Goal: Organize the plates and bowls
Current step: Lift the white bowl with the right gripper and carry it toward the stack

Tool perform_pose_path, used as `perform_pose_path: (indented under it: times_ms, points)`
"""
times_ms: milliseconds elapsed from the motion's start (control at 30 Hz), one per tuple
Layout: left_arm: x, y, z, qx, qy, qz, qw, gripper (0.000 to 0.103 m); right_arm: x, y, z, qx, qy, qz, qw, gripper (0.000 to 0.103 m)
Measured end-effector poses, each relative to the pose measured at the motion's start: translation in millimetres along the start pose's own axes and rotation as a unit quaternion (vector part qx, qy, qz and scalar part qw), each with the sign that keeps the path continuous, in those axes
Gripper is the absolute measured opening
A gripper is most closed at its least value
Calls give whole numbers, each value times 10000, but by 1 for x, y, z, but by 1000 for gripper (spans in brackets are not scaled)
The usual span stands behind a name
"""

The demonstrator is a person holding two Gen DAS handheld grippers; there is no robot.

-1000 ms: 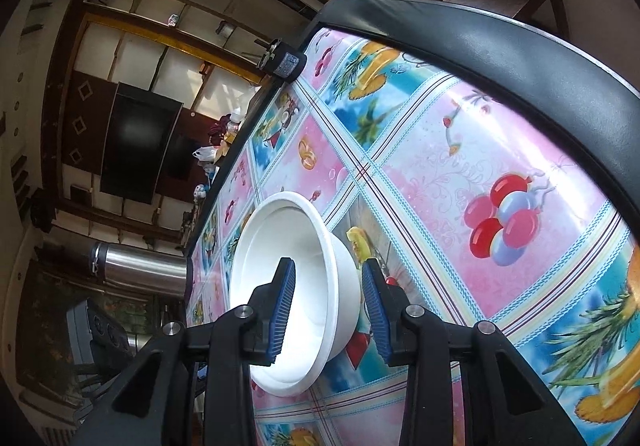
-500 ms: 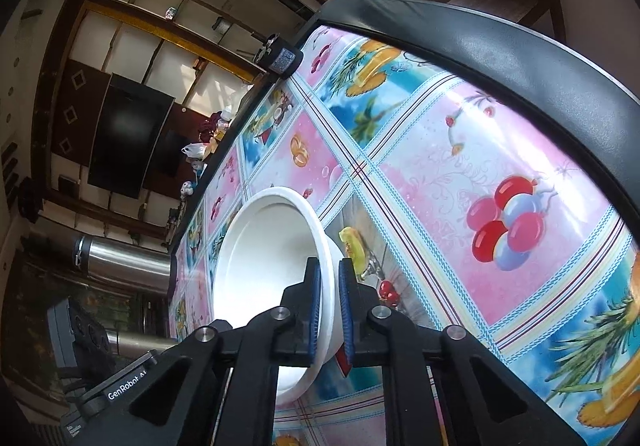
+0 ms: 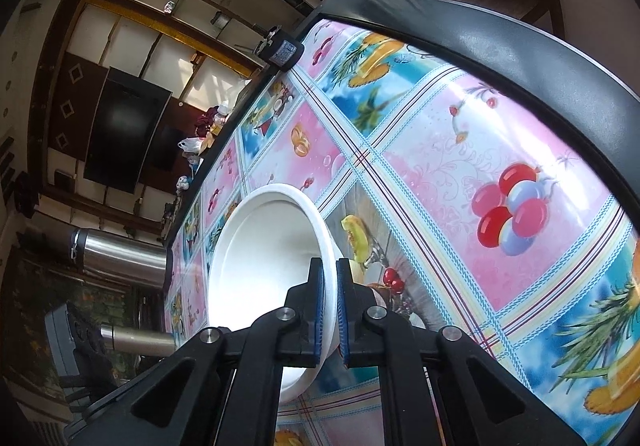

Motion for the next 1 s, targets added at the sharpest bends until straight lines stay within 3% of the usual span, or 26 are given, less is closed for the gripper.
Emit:
perform_pose_path:
  times_ms: [133,600,1000]
  points:
    - [-4,6,-4,8,-53,57,10000,11,-4,0,-3,55,28,-51,10000,6]
    - [-46,52,-29,381,-887,953,9908,12,-50,9,-28,19,521,-343,9981,7]
    - [-102,100,-102,551,-1067,1609,9796,13,-138,32,-81,121,1557,-503,9864,8]
Point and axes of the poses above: each gripper's, at about its wrist camera, not at the fingertips, and y roughly against the way its jaws point, z to its right, x to its top, the point moved 6 cm from there along -y, roughly the way its jaws point, and after that the axes turned 15 degrees about y, right-handed, at the moved point
